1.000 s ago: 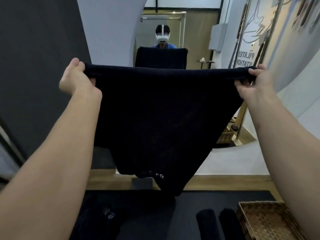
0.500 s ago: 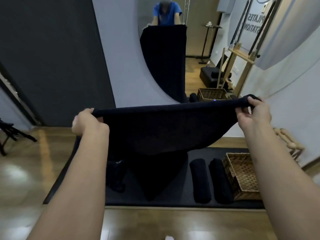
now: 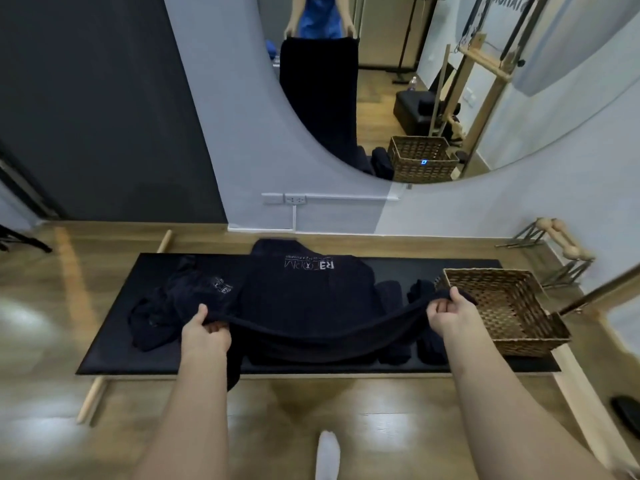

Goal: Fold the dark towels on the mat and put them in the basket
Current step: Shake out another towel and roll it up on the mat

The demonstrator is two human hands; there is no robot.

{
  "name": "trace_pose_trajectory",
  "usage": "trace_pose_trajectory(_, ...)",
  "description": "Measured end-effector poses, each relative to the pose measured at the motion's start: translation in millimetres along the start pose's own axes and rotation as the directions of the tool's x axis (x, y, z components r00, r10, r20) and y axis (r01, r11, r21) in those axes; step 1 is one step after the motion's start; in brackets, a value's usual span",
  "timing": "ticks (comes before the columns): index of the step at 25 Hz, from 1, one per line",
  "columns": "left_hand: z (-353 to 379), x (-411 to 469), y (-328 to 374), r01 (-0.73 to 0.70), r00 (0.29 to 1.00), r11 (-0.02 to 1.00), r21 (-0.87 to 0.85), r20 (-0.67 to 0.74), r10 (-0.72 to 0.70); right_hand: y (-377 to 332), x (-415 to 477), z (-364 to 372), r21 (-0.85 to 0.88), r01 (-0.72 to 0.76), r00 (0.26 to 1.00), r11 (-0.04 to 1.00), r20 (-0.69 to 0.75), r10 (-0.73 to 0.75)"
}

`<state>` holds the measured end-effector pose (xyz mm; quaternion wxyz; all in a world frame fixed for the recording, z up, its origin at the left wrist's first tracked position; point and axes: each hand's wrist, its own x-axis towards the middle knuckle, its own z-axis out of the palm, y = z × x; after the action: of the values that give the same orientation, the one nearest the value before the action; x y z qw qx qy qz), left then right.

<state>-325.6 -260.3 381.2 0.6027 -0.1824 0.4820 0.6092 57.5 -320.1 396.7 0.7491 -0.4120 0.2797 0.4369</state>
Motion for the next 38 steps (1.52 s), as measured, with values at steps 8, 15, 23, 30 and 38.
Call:
trace_pose_trajectory(8,122.6,176.8,-24.9,-0.116,0.967,0.982,0.146,-0.211,0.146,47.2,179.3,118.4,-0.15,-0.047,0.997,0.987,-0.075,0.037)
trace_pose_trajectory(15,277.7,380.4,-79.3,-0.262,0.945,0.934,0.244,-0.129,0.299,100.0,386.5,245.3,-0.379,0.115,0.993,0.918,0.032,-0.112)
trace_pose_trajectory(23,325.0,669.0,-136.2,-0.355,0.934,0.854,0.381,0.181,0.308,187.7,632.7,262.4,-0.671,0.216,0.976,0.709,0.172,-0.135)
trace_pose_trajectory(30,328.2,785.0,-168.0,-0.399,0.84,0.764,0.507,0.535,0.084,240.1,726.5,259.7,-0.698,0.339,0.919,0.631,0.39,-0.063)
trace_pose_trajectory(38,23.2,674.9,-294.3,0.073,0.969,0.602,0.795,-0.201,0.147,317.3,655.6,-21.3,-0.768,-0.186,0.977,0.613,-0.209,0.035)
